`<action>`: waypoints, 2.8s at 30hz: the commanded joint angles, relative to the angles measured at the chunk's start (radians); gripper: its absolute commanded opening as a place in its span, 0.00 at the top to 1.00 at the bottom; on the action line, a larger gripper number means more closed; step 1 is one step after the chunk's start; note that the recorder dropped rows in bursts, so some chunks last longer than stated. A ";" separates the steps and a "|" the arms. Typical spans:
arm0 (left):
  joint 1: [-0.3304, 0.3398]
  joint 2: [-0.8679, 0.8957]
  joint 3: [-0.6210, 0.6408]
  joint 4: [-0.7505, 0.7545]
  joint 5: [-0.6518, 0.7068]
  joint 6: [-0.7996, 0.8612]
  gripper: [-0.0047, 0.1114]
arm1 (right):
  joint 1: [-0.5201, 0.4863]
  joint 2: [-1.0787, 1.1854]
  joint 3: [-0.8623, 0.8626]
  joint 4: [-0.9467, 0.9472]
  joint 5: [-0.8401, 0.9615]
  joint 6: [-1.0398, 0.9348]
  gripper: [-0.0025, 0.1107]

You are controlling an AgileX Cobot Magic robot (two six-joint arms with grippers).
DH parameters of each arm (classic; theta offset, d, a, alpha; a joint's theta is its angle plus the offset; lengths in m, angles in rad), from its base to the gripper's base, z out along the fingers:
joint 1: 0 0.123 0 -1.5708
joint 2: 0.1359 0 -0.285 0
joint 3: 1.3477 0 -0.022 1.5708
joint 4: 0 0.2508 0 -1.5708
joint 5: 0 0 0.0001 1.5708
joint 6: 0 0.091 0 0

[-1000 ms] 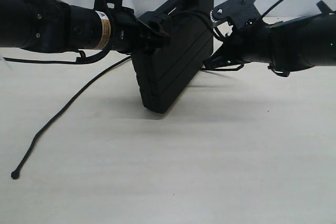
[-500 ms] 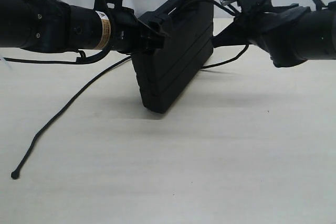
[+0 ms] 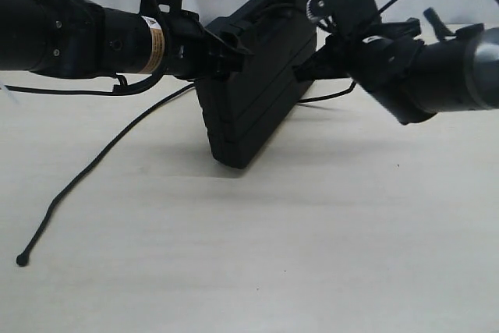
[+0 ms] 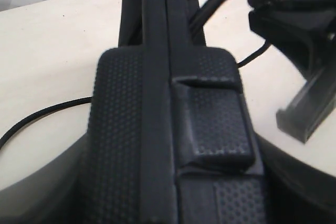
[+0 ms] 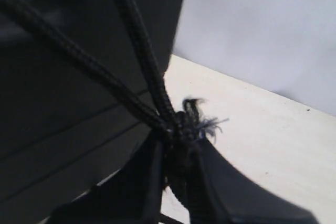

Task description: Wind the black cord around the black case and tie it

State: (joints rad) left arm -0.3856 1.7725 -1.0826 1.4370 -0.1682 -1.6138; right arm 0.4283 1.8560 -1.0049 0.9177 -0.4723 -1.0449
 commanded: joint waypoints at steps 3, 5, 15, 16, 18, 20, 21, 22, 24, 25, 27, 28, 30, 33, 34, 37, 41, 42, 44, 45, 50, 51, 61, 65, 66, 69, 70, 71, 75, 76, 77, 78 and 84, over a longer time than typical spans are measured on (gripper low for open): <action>-0.008 -0.009 -0.001 -0.019 -0.055 -0.012 0.96 | 0.051 0.005 0.069 -0.128 -0.081 0.011 0.94; -0.008 -0.009 -0.001 -0.019 -0.055 -0.012 0.96 | 0.051 0.005 0.069 -0.165 -0.051 0.011 0.94; -0.008 -0.009 -0.001 0.007 -0.048 -0.008 0.96 | -0.008 0.005 0.063 -0.219 0.054 0.014 0.94; -0.008 -0.009 -0.001 0.014 -0.048 -0.008 0.96 | -0.020 0.005 0.063 -0.219 0.060 0.020 0.94; -0.008 -0.009 -0.001 0.018 -0.048 -0.008 0.96 | -0.037 0.007 0.063 -0.204 0.062 0.020 0.94; -0.008 -0.009 -0.001 0.019 -0.046 -0.006 0.96 | -0.052 0.007 0.063 -0.196 0.079 0.022 0.94; -0.008 -0.009 -0.001 0.021 -0.046 -0.006 0.96 | -0.056 0.007 0.063 -0.196 0.086 0.022 0.94; -0.008 -0.009 -0.001 0.024 -0.046 -0.006 0.96 | -0.056 0.007 0.063 -0.196 0.090 0.024 0.94; -0.008 -0.009 -0.001 0.022 -0.046 0.003 0.96 | -0.045 0.007 0.060 -0.206 0.090 0.022 0.94; -0.008 -0.009 -0.001 0.022 -0.046 0.003 0.96 | -0.035 0.007 0.052 -0.208 0.092 0.016 0.94; -0.008 -0.009 -0.001 0.024 -0.044 0.003 0.96 | -0.024 0.007 0.030 -0.208 0.124 0.002 0.94; -0.008 -0.009 -0.001 0.024 -0.044 0.003 0.96 | -0.018 0.007 0.015 -0.208 0.141 0.002 0.94; -0.008 -0.009 -0.001 0.024 -0.048 0.003 0.96 | -0.018 0.007 -0.014 -0.208 0.185 0.002 0.94; -0.008 -0.009 -0.001 0.024 -0.048 0.003 0.96 | -0.018 0.007 -0.051 -0.208 0.232 -0.001 0.94; -0.008 -0.009 -0.001 0.024 -0.048 0.003 0.96 | -0.018 0.007 -0.059 -0.208 0.240 -0.010 0.94; -0.008 -0.009 -0.001 0.026 -0.048 0.007 0.96 | -0.018 0.007 -0.084 -0.208 0.289 -0.045 0.94; -0.008 -0.009 -0.001 0.032 -0.050 0.019 0.96 | -0.018 0.007 -0.106 -0.208 0.313 -0.049 0.94; -0.008 -0.009 -0.001 0.037 -0.050 0.019 0.96 | -0.018 0.007 -0.111 -0.208 0.321 -0.049 0.94; -0.008 -0.009 -0.001 0.045 -0.048 0.019 0.96 | -0.018 0.007 -0.127 -0.208 0.328 -0.049 0.94; -0.008 -0.009 -0.001 0.045 -0.048 0.019 0.96 | -0.018 0.007 -0.133 -0.208 0.335 -0.049 0.94; -0.008 -0.009 -0.001 0.053 -0.048 0.023 0.96 | -0.018 -0.013 -0.169 -0.208 0.389 -0.049 0.94; -0.010 -0.009 -0.001 0.053 -0.050 0.025 0.96 | -0.018 -0.019 -0.174 -0.208 0.389 -0.049 0.94; -0.010 -0.009 -0.001 0.083 -0.052 0.025 0.96 | -0.018 -0.060 -0.181 -0.208 0.398 -0.052 0.94; -0.010 -0.009 -0.001 0.095 -0.055 0.025 0.96 | -0.018 -0.057 -0.181 -0.208 0.416 -0.054 0.94; -0.010 -0.009 -0.001 0.095 -0.055 0.025 0.96 | -0.018 -0.057 -0.181 -0.208 0.431 -0.054 0.94; -0.010 -0.009 -0.001 0.095 -0.055 0.043 0.96 | -0.018 -0.056 -0.181 -0.208 0.454 -0.054 0.94; -0.010 -0.009 -0.001 0.095 -0.055 0.043 0.96 | -0.018 -0.056 -0.181 -0.206 0.454 -0.049 0.94; -0.010 -0.009 -0.001 0.095 -0.055 0.043 0.96 | -0.018 -0.056 -0.181 -0.201 0.454 -0.042 0.94; -0.010 -0.009 -0.001 0.097 -0.057 0.046 0.96 | -0.018 -0.056 -0.181 -0.201 0.491 -0.040 0.89; -0.010 -0.009 -0.001 0.097 -0.059 0.048 0.96 | -0.018 -0.056 -0.181 -0.201 0.500 -0.042 0.85; -0.010 -0.009 -0.001 0.097 -0.061 0.048 0.96 | -0.018 -0.056 -0.181 -0.201 0.505 -0.042 0.81; -0.010 -0.009 -0.001 0.097 -0.063 0.048 0.96 | -0.018 -0.056 -0.181 -0.201 0.507 -0.042 0.77; -0.010 -0.009 -0.001 0.097 -0.073 0.048 0.96 | -0.018 -0.056 -0.181 -0.201 0.547 -0.093 0.41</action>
State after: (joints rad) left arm -0.3856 1.7725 -1.0826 1.5234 -0.1850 -1.5749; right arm 0.4068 1.7932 -1.1835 0.7170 0.0144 -1.1179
